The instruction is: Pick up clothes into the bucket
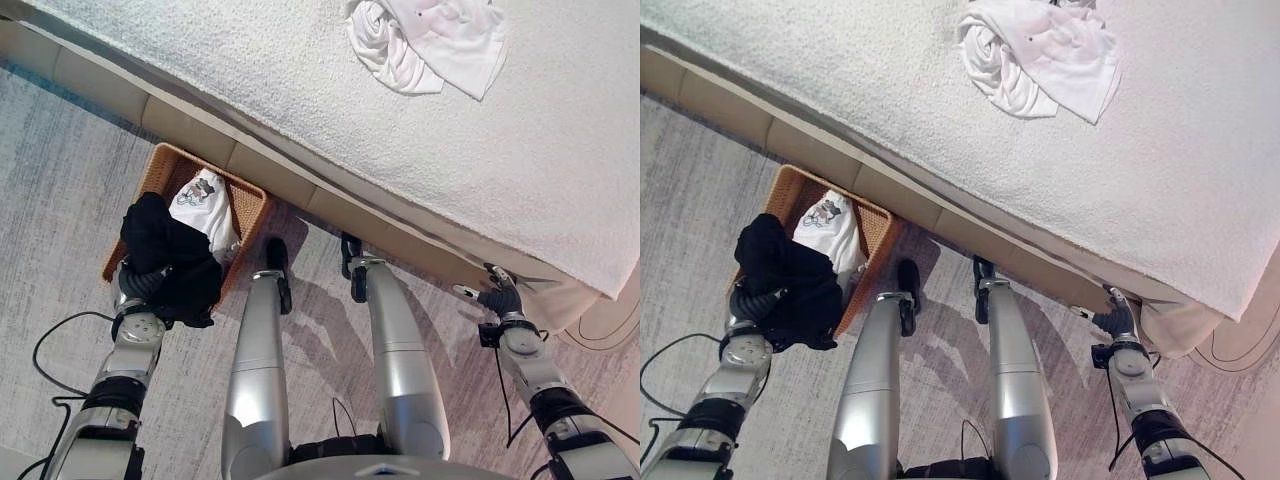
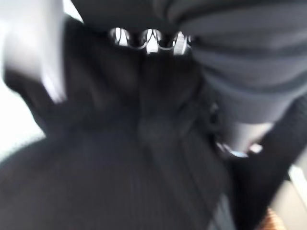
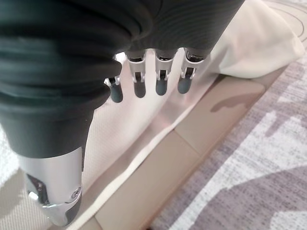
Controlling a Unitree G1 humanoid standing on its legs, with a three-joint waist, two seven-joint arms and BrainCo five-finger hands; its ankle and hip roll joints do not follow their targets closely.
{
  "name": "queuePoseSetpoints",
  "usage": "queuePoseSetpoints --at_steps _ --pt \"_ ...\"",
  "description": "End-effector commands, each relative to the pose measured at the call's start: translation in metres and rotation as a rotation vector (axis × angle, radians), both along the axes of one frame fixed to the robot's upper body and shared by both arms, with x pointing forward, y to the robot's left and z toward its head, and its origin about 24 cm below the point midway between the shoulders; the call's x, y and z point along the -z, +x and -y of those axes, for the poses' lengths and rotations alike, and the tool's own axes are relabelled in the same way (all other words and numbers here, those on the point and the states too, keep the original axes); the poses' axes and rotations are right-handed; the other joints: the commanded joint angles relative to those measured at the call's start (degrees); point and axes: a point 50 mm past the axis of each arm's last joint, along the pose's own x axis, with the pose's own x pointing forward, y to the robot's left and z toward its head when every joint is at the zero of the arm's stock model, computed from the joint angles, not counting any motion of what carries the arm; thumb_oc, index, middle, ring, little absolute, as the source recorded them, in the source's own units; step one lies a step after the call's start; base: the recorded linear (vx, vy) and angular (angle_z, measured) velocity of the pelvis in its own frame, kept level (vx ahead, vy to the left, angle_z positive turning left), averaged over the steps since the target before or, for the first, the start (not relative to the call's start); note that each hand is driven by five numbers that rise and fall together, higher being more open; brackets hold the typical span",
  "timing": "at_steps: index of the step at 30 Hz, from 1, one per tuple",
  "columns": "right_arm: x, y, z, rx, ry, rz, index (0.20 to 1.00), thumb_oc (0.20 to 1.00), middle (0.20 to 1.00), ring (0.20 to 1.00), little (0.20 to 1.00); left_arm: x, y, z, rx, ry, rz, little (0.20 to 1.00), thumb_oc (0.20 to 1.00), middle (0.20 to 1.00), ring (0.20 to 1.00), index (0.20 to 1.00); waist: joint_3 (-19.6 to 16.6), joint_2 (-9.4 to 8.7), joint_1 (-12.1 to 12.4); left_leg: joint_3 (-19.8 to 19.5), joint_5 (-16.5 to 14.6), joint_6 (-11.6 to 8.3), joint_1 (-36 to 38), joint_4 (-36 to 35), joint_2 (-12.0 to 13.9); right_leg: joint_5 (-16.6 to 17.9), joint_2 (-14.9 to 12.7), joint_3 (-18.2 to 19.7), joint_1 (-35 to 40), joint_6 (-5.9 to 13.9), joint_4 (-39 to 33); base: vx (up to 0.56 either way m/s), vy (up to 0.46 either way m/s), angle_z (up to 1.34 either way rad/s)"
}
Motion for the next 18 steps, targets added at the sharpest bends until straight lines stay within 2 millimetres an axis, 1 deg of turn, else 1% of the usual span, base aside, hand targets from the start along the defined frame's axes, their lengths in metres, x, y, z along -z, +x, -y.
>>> queuePoseSetpoints --at_steps 1,2,3,5,6,7,8,9,10,11,12,13,14,15,16,17,18 --pt "-0.031 0.008 0.001 0.017 -0.025 0.174 1.000 1.000 1.000 1.000 1.000 -0.011 -0.012 -0.024 -0.082 0.153 -0.027 1.000 1.000 1.000 1.000 1.000 -1.34 -1.13 0.26 -1.59 -5.57 1.09 1.40 3.76 0.17 -1.65 -3.15 2.79 4.34 2.74 0.43 0.00 0.000 0.00" --pt "-0.040 0.011 -0.002 -0.008 -0.056 0.214 1.000 1.000 1.000 1.000 1.000 -0.014 -0.013 -0.026 -0.090 0.167 -0.014 1.000 1.000 1.000 1.000 1.000 -1.34 -1.13 0.24 -1.64 -5.54 1.09 1.38 3.58 0.16 -1.60 -3.15 2.78 4.36 2.77 0.26 0.00 0.000 0.00" --pt "-0.040 0.011 -0.002 -0.008 -0.057 0.214 1.000 1.000 1.000 1.000 1.000 -0.013 -0.013 -0.026 -0.090 0.167 -0.015 1.000 1.000 1.000 1.000 1.000 -1.34 -1.13 0.22 -1.65 -5.53 1.09 1.41 3.57 0.15 -1.59 -3.16 2.77 4.39 2.77 0.25 0.00 0.000 0.00" --pt "-0.065 0.016 -0.009 -0.055 -0.115 0.331 1.000 1.000 1.000 1.000 1.000 -0.016 -0.018 -0.032 -0.133 0.183 -0.005 1.000 1.000 1.000 1.000 1.000 -1.34 -1.02 0.12 -1.74 -5.17 1.04 1.97 2.51 0.18 -1.36 -3.32 2.77 4.75 2.77 -0.60 0.00 0.000 0.00" --pt "-0.065 0.015 -0.009 -0.055 -0.115 0.331 1.000 1.000 1.000 1.000 1.000 -0.016 -0.018 -0.032 -0.133 0.183 -0.005 1.000 1.000 1.000 1.000 1.000 -1.34 -1.02 0.11 -1.74 -5.16 1.04 1.98 2.50 0.17 -1.36 -3.32 2.77 4.76 2.77 -0.61 0.00 0.000 0.00" --pt "-0.076 0.016 -0.013 -0.078 -0.148 0.378 1.000 1.000 1.000 1.000 1.000 -0.017 -0.020 -0.034 -0.144 0.188 -0.002 1.000 1.000 1.000 1.000 1.000 -1.34 -0.99 0.07 -1.83 -5.06 0.96 2.29 2.00 0.14 -1.30 -3.42 2.73 4.97 2.80 -0.93 0.00 0.000 0.00" --pt "-0.081 0.016 -0.014 -0.089 -0.163 0.400 1.000 1.000 1.000 1.000 1.000 -0.019 -0.021 -0.035 -0.152 0.194 0.006 1.000 1.000 1.000 1.000 1.000 -1.34 -0.95 0.08 -1.84 -5.00 0.93 2.46 1.66 0.12 -1.24 -3.51 2.64 5.09 2.83 -1.19 0.00 0.000 0.00" --pt "-0.091 0.018 -0.017 -0.092 -0.159 0.458 1.000 1.000 1.000 1.000 1.000 -0.020 -0.024 -0.036 -0.176 0.189 0.027 1.000 1.000 1.000 1.000 1.000 -1.34 -0.91 0.17 -1.78 -4.82 0.86 2.89 0.99 0.18 -1.02 -3.56 2.63 5.42 2.84 -1.81 0.00 0.000 0.00" --pt "-0.091 0.017 -0.017 -0.092 -0.159 0.457 1.000 1.000 1.000 1.000 1.000 -0.020 -0.024 -0.036 -0.176 0.189 0.027 1.000 1.000 1.000 1.000 1.000 -1.34 -0.92 0.16 -1.77 -4.80 0.86 2.93 0.96 0.18 -1.00 -3.56 2.63 5.46 2.84 -1.84 0.00 0.000 0.00" --pt "-0.104 0.018 -0.019 -0.097 -0.196 0.512 1.000 1.000 1.000 1.000 1.000 -0.022 -0.027 -0.039 -0.204 0.191 0.046 1.000 1.000 1.000 1.000 1.000 -1.34 -0.87 0.27 -1.68 -4.87 0.88 3.37 0.63 0.20 -0.92 -3.62 2.70 5.87 2.85 -2.24 0.00 0.000 0.00" --pt "-0.103 0.018 -0.019 -0.097 -0.197 0.511 1.000 1.000 1.000 1.000 1.000 -0.021 -0.027 -0.039 -0.205 0.191 0.046 1.000 1.000 1.000 1.000 1.000 -1.34 -0.87 0.26 -1.68 -4.87 0.88 3.40 0.60 0.20 -0.91 -3.62 2.70 5.91 2.85 -2.26 0.01 0.003 0.04" --pt "-0.114 0.018 -0.019 -0.087 -0.234 0.558 1.000 1.000 1.000 1.000 1.000 -0.025 -0.027 -0.038 -0.207 0.207 0.067 1.000 1.000 1.000 1.000 1.000 -1.34 -0.69 0.42 -1.70 -4.84 0.86 3.74 0.24 0.02 -0.97 -3.67 2.66 6.25 2.92 -2.46 0.01 -0.002 0.05" --pt "-0.114 0.018 -0.019 -0.087 -0.235 0.557 1.000 1.000 1.000 1.000 1.000 -0.025 -0.027 -0.037 -0.207 0.207 0.067 1.000 1.000 1.000 1.000 1.000 -1.34 -0.68 0.41 -1.70 -4.83 0.87 3.76 0.22 0.01 -0.97 -3.68 2.66 6.27 2.92 -2.48 0.01 -0.001 0.07" --pt "-0.127 0.018 -0.018 -0.059 -0.270 0.618 1.000 1.000 1.000 1.000 1.000 -0.030 -0.027 -0.035 -0.217 0.206 0.120 1.000 1.000 1.000 1.000 1.000 -1.34 -0.43 0.61 -1.71 -4.79 0.90 4.15 -0.20 -0.22 -0.99 -3.87 2.60 6.60 2.97 -2.57 0.01 0.004 0.03" --pt "-0.132 0.018 -0.016 -0.044 -0.292 0.641 1.000 1.000 1.000 1.000 1.000 -0.033 -0.026 -0.032 -0.210 0.205 0.147 1.000 1.000 1.000 1.000 1.000 -1.34 -0.28 0.73 -1.73 -4.79 0.90 4.32 -0.42 -0.31 -1.01 -3.93 2.60 6.72 3.01 -2.62 0.00 0.000 0.00" --pt "-0.132 0.018 -0.016 -0.044 -0.294 0.641 1.000 1.000 1.000 1.000 1.000 -0.032 -0.027 -0.032 -0.210 0.205 0.146 1.000 1.000 1.000 1.000 1.000 -1.34 -0.25 0.70 -1.74 -4.78 0.91 4.35 -0.44 -0.32 -1.00 -3.93 2.59 6.75 3.02 -2.64 0.00 0.000 0.00" --pt "-0.144 0.018 -0.015 -0.025 -0.345 0.691 1.000 1.000 1.000 1.000 1.000 -0.038 -0.025 -0.027 -0.203 0.195 0.207 1.000 1.000 1.000 1.000 1.000 -1.34 0.04 0.94 -1.78 -4.73 0.94 4.63 -0.73 -0.50 -0.92 -4.02 2.53 6.95 3.05 -2.80 0.00 0.000 0.00"
